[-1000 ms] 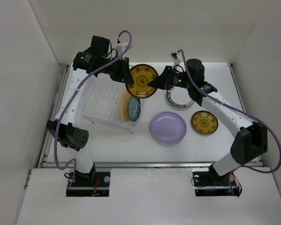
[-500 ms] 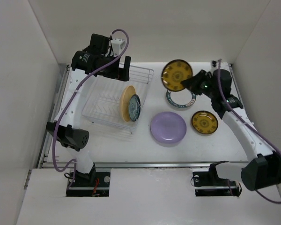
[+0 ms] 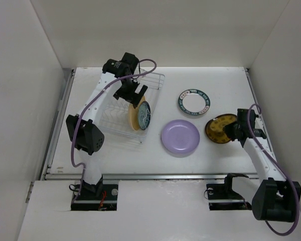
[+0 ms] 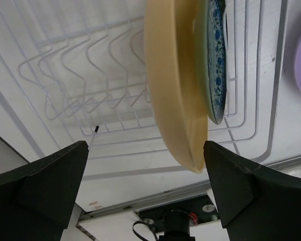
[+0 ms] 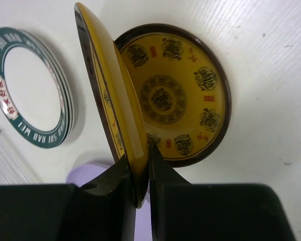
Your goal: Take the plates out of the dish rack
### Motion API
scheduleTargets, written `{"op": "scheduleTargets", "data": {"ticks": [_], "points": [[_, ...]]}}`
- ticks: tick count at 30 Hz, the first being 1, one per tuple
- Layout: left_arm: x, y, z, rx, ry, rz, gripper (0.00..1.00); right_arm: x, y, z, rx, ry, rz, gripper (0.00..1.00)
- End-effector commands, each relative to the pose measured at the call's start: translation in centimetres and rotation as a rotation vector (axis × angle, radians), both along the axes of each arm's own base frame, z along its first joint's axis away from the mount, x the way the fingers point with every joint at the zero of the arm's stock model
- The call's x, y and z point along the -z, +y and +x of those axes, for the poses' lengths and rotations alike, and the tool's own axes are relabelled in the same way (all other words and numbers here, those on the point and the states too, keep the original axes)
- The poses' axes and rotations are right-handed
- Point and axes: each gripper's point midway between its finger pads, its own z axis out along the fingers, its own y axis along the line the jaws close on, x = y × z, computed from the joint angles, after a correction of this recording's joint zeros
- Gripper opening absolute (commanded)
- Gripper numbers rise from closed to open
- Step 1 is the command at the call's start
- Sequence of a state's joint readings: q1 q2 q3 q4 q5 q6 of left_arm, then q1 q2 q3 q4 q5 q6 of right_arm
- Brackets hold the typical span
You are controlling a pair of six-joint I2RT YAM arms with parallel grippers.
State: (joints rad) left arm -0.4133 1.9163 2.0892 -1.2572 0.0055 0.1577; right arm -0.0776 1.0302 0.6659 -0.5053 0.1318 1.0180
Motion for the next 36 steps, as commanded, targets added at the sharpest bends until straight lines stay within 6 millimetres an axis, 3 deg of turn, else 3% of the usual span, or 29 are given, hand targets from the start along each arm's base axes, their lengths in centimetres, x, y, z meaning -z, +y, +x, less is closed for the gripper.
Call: {"op": "scheduleTargets", "data": {"ticks": [1, 6, 7, 8, 12, 14, 20, 22, 25, 30, 36], "points": [[-0.6, -0.3, -1.2, 0.067, -0.020, 0.071, 1.00, -1.2, -1.7, 0.6, 0.103, -0.054, -0.019, 0.00], [0.1, 0.2, -0.9, 0.063, -0.037, 0.156, 1.00, 0.8, -1.6, -0.3, 0.103, 0.004, -0.006, 0.03], [0.4, 0.4, -0.7, 0.061, -0.032, 0.168, 1.00, 1.3, -1.3, -0.6, 0.101, 0.014, 0.012, 0.08], [0.4, 0.3, -0.7, 0.052, -0.032, 0.165, 1.00, 1.7, -1.0, -0.8, 0.101, 0.034, 0.028, 0.20], [0.5, 1.0, -0.6, 0.041, -0.039, 0.201, 0.86, 4.1, -0.8, -1.7, 0.097, 0.095, 0.050, 0.54], [0.5, 1.0, -0.6, 0.041, -0.039, 0.201, 0.84, 4.4, -0.6, -1.6, 0.090, 0.082, 0.059, 0.55], [0.1, 1.4, -0.3, 0.030, -0.060, 0.224, 0.78, 5.2, 0.0, -1.7, 0.081, 0.125, 0.091, 0.77], [0.0, 1.6, -0.2, 0.026, -0.065, 0.235, 0.72, 5.2, 0.2, -1.7, 0.075, 0.125, 0.100, 0.80], [0.6, 1.6, -0.2, 0.028, -0.048, 0.243, 0.48, 5.0, 0.9, -1.5, 0.043, 0.125, 0.128, 0.85], [1.5, 1.3, -0.5, 0.039, -0.010, 0.237, 0.37, 4.1, 1.3, -1.0, -0.003, 0.101, 0.127, 0.88], [2.4, 1.3, -0.4, 0.042, 0.016, 0.250, 0.12, 0.3, 0.6, -0.2, -0.059, 0.016, 0.043, 0.88]]}}
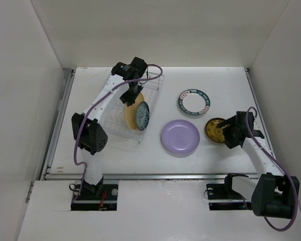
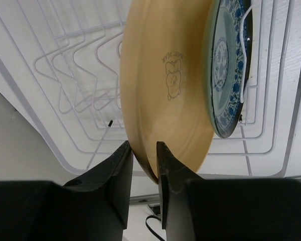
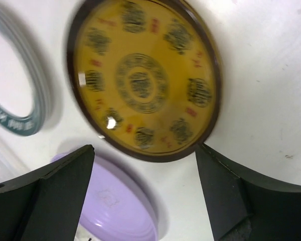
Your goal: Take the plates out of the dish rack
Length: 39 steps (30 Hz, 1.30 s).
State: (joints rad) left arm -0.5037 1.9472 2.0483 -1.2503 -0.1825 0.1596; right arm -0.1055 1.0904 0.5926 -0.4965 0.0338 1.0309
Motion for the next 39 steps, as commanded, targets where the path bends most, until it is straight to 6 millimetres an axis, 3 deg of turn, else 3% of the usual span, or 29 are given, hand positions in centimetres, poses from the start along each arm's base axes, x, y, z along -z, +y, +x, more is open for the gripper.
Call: {"op": "scheduleTargets", "data": {"ticks": [1, 3, 6, 8, 11, 15, 16, 18, 19, 22, 23, 25, 26, 27, 28, 29, 31, 34, 36, 39], "points": [[1.1, 1.2, -0.6, 0.011, 0.064, 0.052, 0.08, -4.1, -0.9, 1.6, -0.038, -0.108, -0.069, 0.88], [1.3, 0.9, -0.5, 0.004, 0.069, 0.042, 0.00, -5.8, -0.9, 1.8, -0.054, -0.150, -0.088, 0.88], [-0.2, 0.9, 0.5, -0.024, 0.003, 0.036, 0.00, -8.4, -1.2, 1.7, -0.071, -0.214, -0.126, 0.88], [-2.6, 1.4, 1.3, -0.049, -0.084, 0.038, 0.00, -9.8, -1.4, 1.6, -0.088, -0.250, -0.160, 0.88], [-7.7, 1.9, 3.0, -0.093, -0.264, 0.015, 0.00, -12.4, -1.4, 1.7, -0.139, -0.331, -0.217, 0.89], [-13.7, 1.9, 3.3, -0.094, -0.470, -0.032, 0.00, -15.6, 0.0, 3.3, -0.293, -0.452, -0.271, 0.92], [-14.2, 1.4, 3.0, -0.085, -0.491, -0.039, 0.00, -17.2, 1.7, 4.0, -0.387, -0.523, -0.253, 0.94], [-15.8, 1.3, 2.5, -0.071, -0.540, -0.057, 0.00, -17.7, 3.1, 4.8, -0.512, -0.554, -0.264, 0.95], [-16.3, 1.3, 2.5, -0.074, -0.558, -0.068, 0.00, -18.1, 5.2, 4.7, -0.618, -0.590, -0.226, 0.95], [-18.0, 1.3, 2.4, -0.077, -0.615, -0.114, 0.00, -19.6, 8.3, 5.8, -0.794, -0.675, -0.203, 0.95], [-18.6, 1.2, 2.3, -0.089, -0.633, -0.133, 0.00, -21.3, 10.8, 5.7, -0.889, -0.754, -0.162, 0.95], [-20.2, 0.5, 2.1, -0.078, -0.676, -0.211, 0.00, -21.6, 13.4, 6.2, -0.987, -0.795, -0.108, 0.95], [-20.7, 0.2, 1.9, -0.082, -0.688, -0.247, 0.00, -22.1, 15.8, 5.8, -1.058, -0.821, -0.060, 0.95], [-21.1, -0.1, 1.8, -0.090, -0.696, -0.287, 0.00, -22.8, 17.0, 6.8, -1.092, -0.856, -0.053, 0.95], [-21.7, -0.7, 1.4, -0.075, -0.699, -0.333, 0.00, -24.5, 19.0, 6.7, -1.142, -0.923, -0.022, 0.97], [-21.8, -1.3, 1.5, -0.057, -0.697, -0.362, 0.00, -23.7, 19.1, 7.1, -1.136, -0.896, 0.000, 0.97], [-21.6, -2.8, 1.0, -0.011, -0.660, -0.428, 0.00, -25.2, 21.7, 7.2, -1.218, -0.982, 0.065, 0.97], [-19.1, -5.7, -0.2, 0.048, -0.504, -0.526, 0.00, -26.8, 24.0, 7.5, -1.250, -1.042, 0.137, 0.97], [-18.2, -7.3, -1.1, 0.100, -0.414, -0.604, 0.00, -26.4, 24.5, 7.9, -1.253, -1.030, 0.154, 0.97], [-16.5, -8.2, -1.6, 0.102, -0.332, -0.646, 0.00, -25.5, 25.6, 8.1, -1.263, -1.006, 0.176, 0.95]]}}
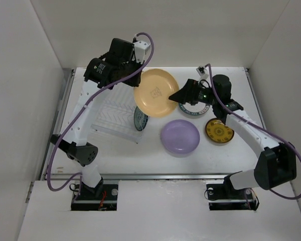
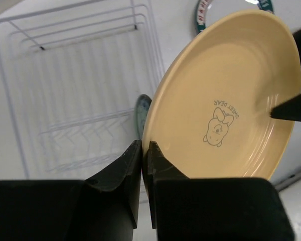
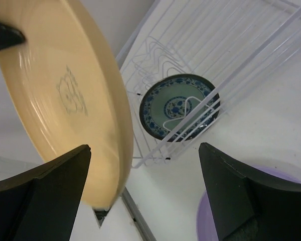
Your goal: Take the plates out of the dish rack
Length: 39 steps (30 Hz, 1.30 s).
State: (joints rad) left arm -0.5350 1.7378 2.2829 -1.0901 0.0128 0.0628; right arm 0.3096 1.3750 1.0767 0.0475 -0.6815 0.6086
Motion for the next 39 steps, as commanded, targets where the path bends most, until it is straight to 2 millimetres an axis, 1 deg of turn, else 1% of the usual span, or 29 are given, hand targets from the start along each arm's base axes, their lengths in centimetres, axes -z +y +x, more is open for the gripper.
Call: {"op": "scheduleTargets", "data": {"ticks": [1, 2, 5, 6, 7, 8, 9, 10, 11, 12, 13, 14, 15, 16, 17, 18, 19, 20, 21, 22, 23, 25, 27, 28, 30, 35, 37, 38, 39], "points": [[0.0, -2.9, -1.7, 0.110, 0.083, -0.144, 0.00, -2.8, 1.7, 0.4, -0.036, -0.098, 0.057, 0.93], [0.3, -3.3, -1.7, 0.130, 0.102, -0.153, 0.00, -2.3, 2.1, 0.5, -0.034, -0.077, 0.056, 0.91], [0.6, -4.3, -2.3, 0.180, 0.134, -0.184, 0.00, -1.0, 2.3, 0.7, -0.029, -0.037, 0.067, 0.41], [0.6, -4.5, -2.4, 0.187, 0.137, -0.188, 0.00, -0.6, 2.2, 0.9, -0.014, -0.020, 0.065, 0.19], [0.7, -4.2, -2.4, 0.175, 0.141, -0.177, 0.00, -1.2, 1.9, 1.0, 0.010, -0.026, 0.074, 0.00], [0.8, -4.0, -2.2, 0.174, 0.132, -0.165, 0.08, -0.6, 1.3, 1.4, 0.066, -0.014, 0.058, 0.00], [0.8, -3.8, -2.0, 0.174, 0.121, -0.149, 0.23, -0.6, 0.8, 0.9, 0.091, -0.011, 0.052, 0.00], [0.9, -3.5, -1.8, 0.157, 0.113, -0.137, 0.67, -0.5, 0.4, 0.9, 0.115, -0.006, 0.045, 0.00], [1.2, -2.3, -1.0, 0.092, 0.093, -0.087, 0.90, -0.7, 0.0, 0.8, 0.139, -0.004, 0.039, 0.00], [1.3, -1.4, -0.5, 0.048, 0.074, -0.056, 1.00, 0.6, -0.7, 0.8, 0.186, 0.040, 0.008, 0.00], [1.7, -0.3, 0.5, -0.007, 0.061, -0.019, 1.00, 0.5, -1.5, 0.7, 0.221, 0.048, -0.002, 0.00], [1.6, 1.7, 1.6, -0.087, 0.037, 0.021, 1.00, 0.9, -1.9, 0.6, 0.241, 0.071, -0.018, 0.00], [1.6, 2.8, 2.1, -0.116, 0.038, 0.020, 1.00, 2.2, -3.0, 0.9, 0.286, 0.103, -0.052, 0.00], [2.0, 4.1, 2.7, -0.160, 0.044, 0.014, 1.00, 3.8, -4.1, 0.4, 0.314, 0.166, -0.088, 0.00], [2.3, 7.0, 3.9, -0.250, 0.061, -0.014, 1.00, 4.6, -4.4, -0.1, 0.316, 0.175, -0.118, 0.00], [2.7, 9.9, 4.8, -0.315, 0.076, -0.025, 1.00, 6.4, -5.2, -0.9, 0.323, 0.223, -0.153, 0.00], [2.7, 9.9, 4.8, -0.316, 0.077, -0.025, 1.00, 7.5, -5.6, -1.3, 0.332, 0.247, -0.183, 0.00], [4.0, 11.5, 5.9, -0.367, 0.099, 0.000, 1.00, 8.2, -6.4, -1.7, 0.347, 0.261, -0.205, 0.00], [4.8, 14.7, 6.5, -0.466, 0.110, 0.051, 1.00, 8.9, -6.8, -2.2, 0.355, 0.279, -0.229, 0.00], [5.5, 16.3, 7.0, -0.489, 0.109, 0.117, 1.00, 9.7, -7.3, -2.6, 0.368, 0.289, -0.258, 0.00], [7.7, 17.7, 7.4, -0.518, 0.160, 0.189, 1.00, 10.9, -8.0, -3.4, 0.382, 0.330, -0.282, 0.00], [10.0, 20.7, 7.5, -0.579, 0.208, 0.308, 1.00, 12.2, -8.4, -4.0, 0.386, 0.378, -0.311, 0.00], [13.8, 22.3, 7.1, -0.579, 0.305, 0.376, 1.00, 14.1, -9.2, -4.7, 0.399, 0.448, -0.367, 0.00], [14.7, 22.5, 7.3, -0.569, 0.316, 0.360, 1.00, 14.7, -9.5, -4.9, 0.406, 0.468, -0.384, 0.00], [17.8, 22.8, 6.9, -0.549, 0.401, 0.324, 1.00, 16.2, -9.8, -5.5, 0.402, 0.521, -0.427, 0.00], [21.4, 24.0, 6.4, -0.573, 0.489, 0.330, 1.00, 19.8, -10.4, -6.2, 0.363, 0.593, -0.525, 0.00], [22.7, 24.5, 6.2, -0.582, 0.522, 0.365, 1.00, 21.8, -10.6, -6.8, 0.346, 0.648, -0.562, 0.13], [22.7, 24.7, 6.4, -0.602, 0.511, 0.368, 1.00, 22.3, -10.7, -6.9, 0.334, 0.655, -0.579, 0.28], [22.6, 25.1, 6.4, -0.627, 0.505, 0.382, 1.00, 22.9, -10.9, -7.3, 0.323, 0.672, -0.597, 0.39]]}}
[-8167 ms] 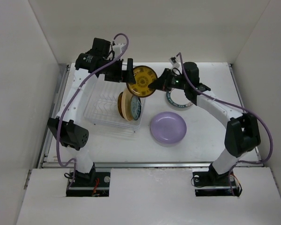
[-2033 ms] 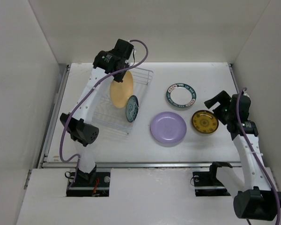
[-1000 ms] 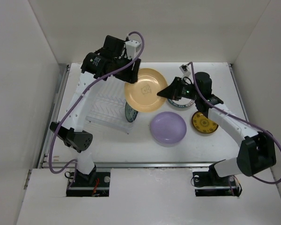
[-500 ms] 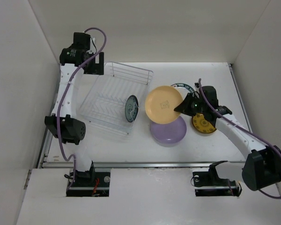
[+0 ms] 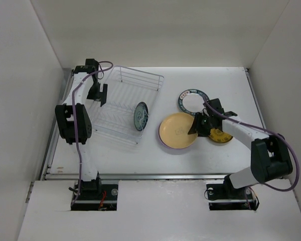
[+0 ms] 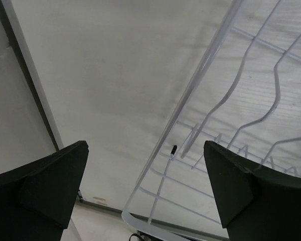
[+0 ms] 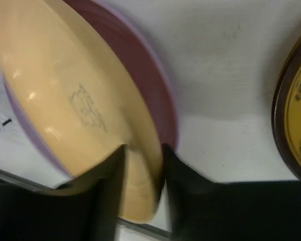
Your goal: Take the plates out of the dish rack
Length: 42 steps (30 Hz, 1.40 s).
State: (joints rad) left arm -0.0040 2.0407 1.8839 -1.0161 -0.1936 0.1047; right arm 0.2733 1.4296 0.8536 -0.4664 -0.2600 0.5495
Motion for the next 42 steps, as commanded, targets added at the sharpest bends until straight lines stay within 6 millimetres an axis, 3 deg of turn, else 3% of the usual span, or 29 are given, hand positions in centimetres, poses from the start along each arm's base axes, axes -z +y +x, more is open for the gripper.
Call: {"op": "scheduleTargets", "data": {"ticks": [1, 4, 6, 8, 9, 12, 16, 19, 23, 24, 25, 29, 34, 38, 39, 40, 41, 42], "points": [[-0.5, 1.0, 0.4, -0.041, -0.046, 0.048, 1.00, 2.4, -1.3, -1.6, -0.042, 0.082, -0.080, 0.56], [-0.5, 1.2, 0.4, -0.044, -0.053, 0.056, 0.95, 3.0, -2.7, -1.8, -0.010, 0.098, -0.157, 0.65], [-0.2, 0.9, 0.2, -0.040, -0.044, 0.043, 0.78, 2.3, -2.5, -2.0, -0.018, 0.079, -0.152, 0.68], [-0.2, 0.9, 0.0, -0.048, -0.037, 0.041, 0.51, 2.2, -2.7, -2.1, -0.007, 0.075, -0.172, 0.69], [0.1, 1.3, -0.3, -0.059, -0.028, 0.042, 0.25, 1.9, -2.7, -1.7, -0.002, 0.062, -0.178, 0.69], [0.7, 1.4, -1.2, -0.081, 0.004, -0.023, 0.00, 1.8, -2.9, -1.5, 0.001, 0.054, -0.205, 0.69], [1.6, 2.7, -3.3, -0.185, 0.045, -0.157, 0.00, 1.8, -2.4, -1.6, -0.025, 0.056, -0.246, 0.70], [2.0, 2.3, -4.7, -0.205, 0.073, -0.217, 0.00, 0.0, -1.6, -1.0, -0.043, -0.008, -0.279, 0.72], [1.7, 2.1, -5.7, -0.228, 0.072, -0.265, 0.00, -2.4, -2.0, -0.8, 0.000, -0.064, -0.343, 0.87], [1.3, 1.9, -5.7, -0.224, 0.059, -0.273, 0.00, -2.6, -2.5, -1.0, 0.017, -0.064, -0.359, 0.87], [1.1, 2.0, -5.4, -0.223, 0.049, -0.273, 0.00, -3.4, -3.0, -0.4, 0.047, -0.081, -0.385, 0.94], [0.3, 2.1, -4.7, -0.211, 0.028, -0.269, 0.00, -2.8, -3.4, -1.8, 0.026, 0.000, -0.450, 0.94], [-0.4, 2.3, -4.2, -0.198, 0.008, -0.265, 0.00, -2.7, -4.0, -2.1, 0.044, 0.028, -0.501, 0.96], [-0.5, 2.4, -4.2, -0.152, 0.018, -0.219, 0.00, -6.5, 0.3, -0.3, -0.057, -0.124, -0.380, 0.94], [-0.5, 2.6, -4.3, -0.145, 0.020, -0.208, 0.04, -7.5, 2.6, -0.3, -0.119, -0.166, -0.333, 0.94], [-0.7, 2.6, -4.0, -0.144, 0.009, -0.207, 0.16, -10.2, 4.7, 1.0, -0.140, -0.265, -0.267, 0.94], [-1.1, 2.2, -4.0, -0.118, 0.002, -0.203, 0.30, -11.5, 6.1, 1.2, -0.179, -0.314, -0.239, 0.94], [-1.8, 2.2, -3.7, -0.110, -0.019, -0.187, 0.54, -12.2, 7.9, 1.2, -0.214, -0.340, -0.211, 0.94]]}}
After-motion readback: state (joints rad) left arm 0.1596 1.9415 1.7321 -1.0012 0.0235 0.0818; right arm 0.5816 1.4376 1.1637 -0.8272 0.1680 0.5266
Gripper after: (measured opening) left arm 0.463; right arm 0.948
